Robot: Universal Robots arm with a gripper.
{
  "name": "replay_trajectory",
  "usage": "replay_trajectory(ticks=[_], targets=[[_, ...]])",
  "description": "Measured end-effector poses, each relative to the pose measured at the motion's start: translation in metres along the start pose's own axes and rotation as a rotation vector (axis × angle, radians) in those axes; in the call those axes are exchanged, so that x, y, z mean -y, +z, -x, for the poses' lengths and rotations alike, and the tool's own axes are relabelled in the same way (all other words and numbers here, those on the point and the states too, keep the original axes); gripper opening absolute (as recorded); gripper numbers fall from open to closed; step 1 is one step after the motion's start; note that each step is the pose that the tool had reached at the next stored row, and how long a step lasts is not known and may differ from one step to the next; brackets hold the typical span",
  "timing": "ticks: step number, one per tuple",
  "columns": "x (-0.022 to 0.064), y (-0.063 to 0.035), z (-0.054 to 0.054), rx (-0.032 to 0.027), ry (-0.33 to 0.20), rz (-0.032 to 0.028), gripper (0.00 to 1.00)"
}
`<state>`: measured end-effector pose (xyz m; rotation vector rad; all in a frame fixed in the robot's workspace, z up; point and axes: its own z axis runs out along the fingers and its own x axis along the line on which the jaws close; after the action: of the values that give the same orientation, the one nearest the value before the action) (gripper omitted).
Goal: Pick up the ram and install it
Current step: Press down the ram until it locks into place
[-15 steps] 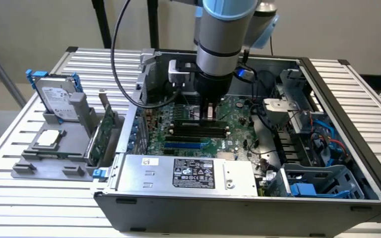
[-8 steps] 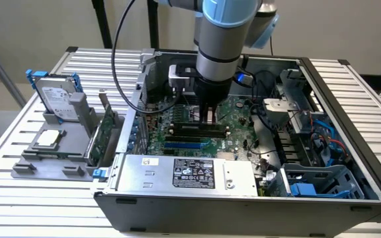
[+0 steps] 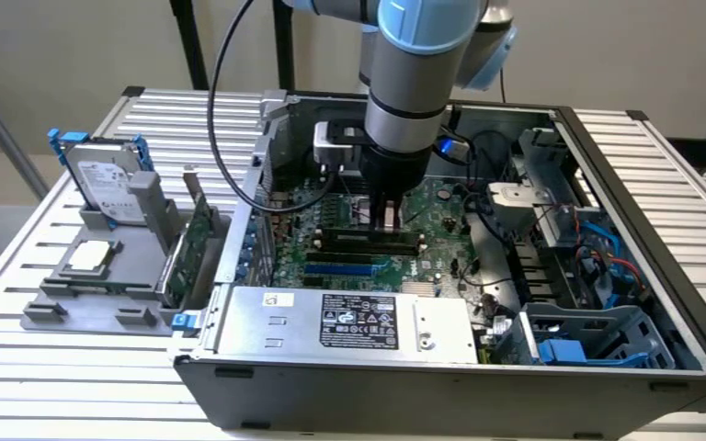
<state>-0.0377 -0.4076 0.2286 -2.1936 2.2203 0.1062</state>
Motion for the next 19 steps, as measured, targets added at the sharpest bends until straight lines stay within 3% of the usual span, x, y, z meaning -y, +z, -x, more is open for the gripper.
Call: replay_trajectory(ticks=[3, 9, 15, 19], targets=[[0.0002, 0.0003, 0.0, -0.002, 0.0, -0.0002, 0.0], [0.0001, 0.0006, 0.0, -0.0138, 0.0, -0.0007, 0.0], [-0.0004, 0.0006, 0.0003, -0.021, 0.0, -0.014, 0.0], [-0.0008, 0.0007, 0.0019, -0.0229, 0.0, -0.0148, 0.0]])
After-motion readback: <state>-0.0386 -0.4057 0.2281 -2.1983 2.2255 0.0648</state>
